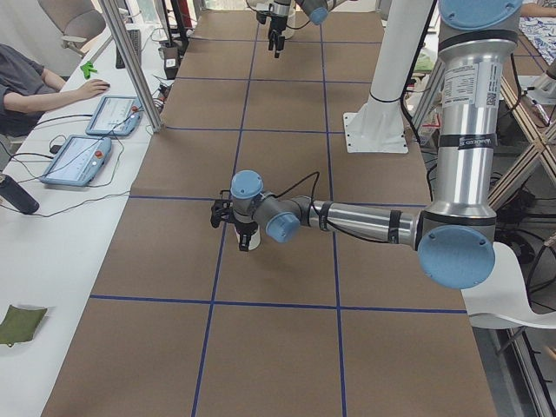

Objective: Left arm hands cup to right arm to dump lemon

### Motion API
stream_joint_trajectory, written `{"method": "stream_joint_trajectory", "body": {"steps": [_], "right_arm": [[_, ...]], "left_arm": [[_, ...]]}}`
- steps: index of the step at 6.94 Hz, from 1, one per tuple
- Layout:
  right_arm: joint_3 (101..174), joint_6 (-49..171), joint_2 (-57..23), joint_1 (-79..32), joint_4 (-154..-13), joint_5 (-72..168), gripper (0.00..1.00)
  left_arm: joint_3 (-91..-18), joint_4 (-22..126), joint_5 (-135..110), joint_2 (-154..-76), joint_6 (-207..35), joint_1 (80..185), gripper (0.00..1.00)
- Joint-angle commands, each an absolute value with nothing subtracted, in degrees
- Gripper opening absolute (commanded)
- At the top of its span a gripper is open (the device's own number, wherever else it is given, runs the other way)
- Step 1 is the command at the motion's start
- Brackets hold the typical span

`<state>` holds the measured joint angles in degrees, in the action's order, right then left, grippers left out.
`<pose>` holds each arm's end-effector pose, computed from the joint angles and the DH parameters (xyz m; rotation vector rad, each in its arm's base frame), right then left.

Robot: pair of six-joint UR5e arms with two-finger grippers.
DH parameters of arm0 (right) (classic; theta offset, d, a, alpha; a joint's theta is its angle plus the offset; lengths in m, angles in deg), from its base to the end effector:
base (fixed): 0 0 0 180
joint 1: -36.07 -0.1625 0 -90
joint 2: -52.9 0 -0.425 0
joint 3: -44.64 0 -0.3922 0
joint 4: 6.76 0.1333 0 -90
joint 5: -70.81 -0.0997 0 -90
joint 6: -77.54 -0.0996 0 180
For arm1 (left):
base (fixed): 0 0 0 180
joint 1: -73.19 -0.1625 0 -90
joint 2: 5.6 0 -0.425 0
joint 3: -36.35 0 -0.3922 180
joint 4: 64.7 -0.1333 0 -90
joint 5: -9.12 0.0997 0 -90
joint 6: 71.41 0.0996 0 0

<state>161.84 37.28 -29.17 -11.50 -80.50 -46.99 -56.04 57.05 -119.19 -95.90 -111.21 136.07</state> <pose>-0.2803 -0.4354 0.3348 0.3614 -0.9205 -0.2522 0.1735 -0.4958 0.5772 0.1249 0.8579 -0.0064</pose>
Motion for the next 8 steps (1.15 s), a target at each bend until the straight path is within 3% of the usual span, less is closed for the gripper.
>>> {"method": "stream_joint_trajectory", "body": {"steps": [1,5,7,8], "right_arm": [[161.8,37.4,-29.1,-11.5,-80.5,-47.0,1.00],[160.3,38.2,-26.2,-10.8,-75.2,-47.4,1.00],[157.9,38.4,-24.9,-8.2,-65.1,-41.6,0.99],[154.9,38.8,-24.8,-6.1,-58.2,-38.9,0.99]], "left_arm": [[-55.9,57.2,-119.1,-96.2,-111.8,135.6,0.00],[-58.7,56.8,-119.1,-96.0,-112.2,136.3,0.00],[-67.1,45.7,-119.0,-97.5,-120.3,136.7,0.00],[-69.3,39.5,-119.3,-102.0,-129.2,136.9,0.00]]}}
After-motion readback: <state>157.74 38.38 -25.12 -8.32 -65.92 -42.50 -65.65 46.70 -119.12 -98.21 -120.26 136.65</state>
